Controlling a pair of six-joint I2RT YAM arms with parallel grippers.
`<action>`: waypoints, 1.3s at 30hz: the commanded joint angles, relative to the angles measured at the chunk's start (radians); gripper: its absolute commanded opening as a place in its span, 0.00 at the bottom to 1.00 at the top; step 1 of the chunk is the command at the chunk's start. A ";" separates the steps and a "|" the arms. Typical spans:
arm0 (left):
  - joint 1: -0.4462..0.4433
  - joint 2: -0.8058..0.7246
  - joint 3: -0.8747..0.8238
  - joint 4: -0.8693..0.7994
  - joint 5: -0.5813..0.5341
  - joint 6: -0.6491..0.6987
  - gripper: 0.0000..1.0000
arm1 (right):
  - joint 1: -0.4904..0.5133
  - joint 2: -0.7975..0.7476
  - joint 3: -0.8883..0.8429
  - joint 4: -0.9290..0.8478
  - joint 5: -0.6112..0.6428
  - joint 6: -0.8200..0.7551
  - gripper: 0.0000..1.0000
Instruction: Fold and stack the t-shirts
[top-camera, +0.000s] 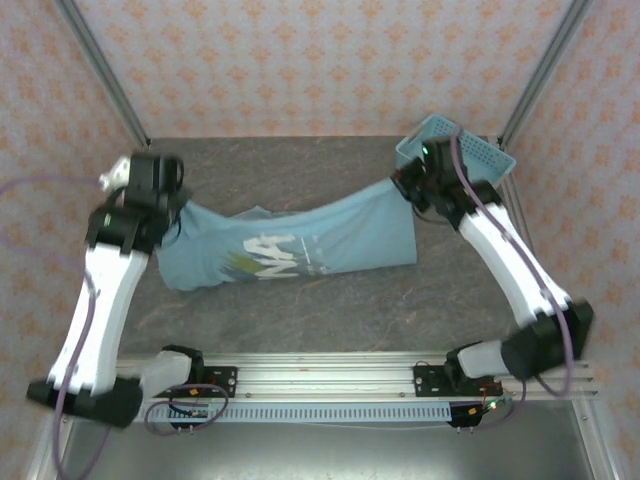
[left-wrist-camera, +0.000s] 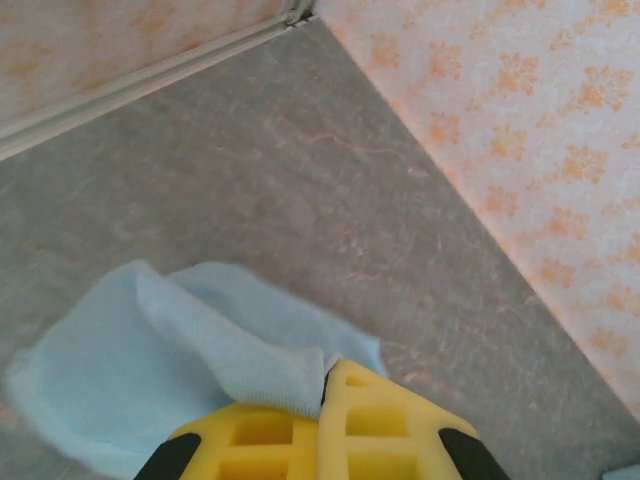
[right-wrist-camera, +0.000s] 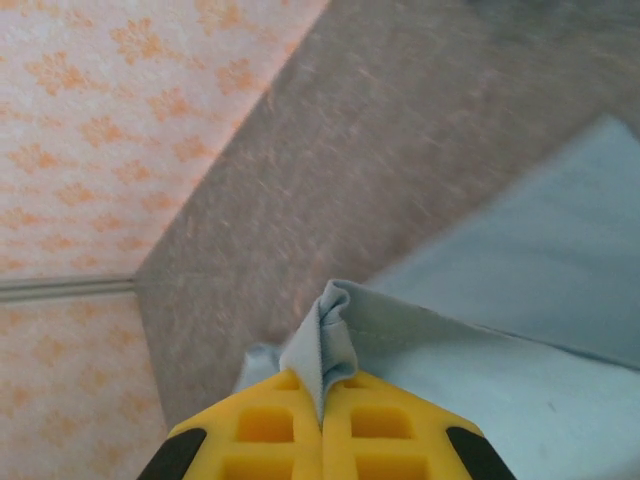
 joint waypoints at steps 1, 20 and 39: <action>0.094 0.228 0.254 0.078 0.071 0.108 0.00 | -0.049 0.201 0.228 0.187 -0.063 -0.006 0.00; 0.159 0.333 0.874 0.230 0.138 0.341 0.00 | -0.195 0.667 1.273 -0.070 -0.108 -0.026 0.00; -0.065 -0.139 -0.910 0.197 0.361 -0.207 0.00 | -0.075 0.143 -0.368 -0.016 0.148 0.067 0.00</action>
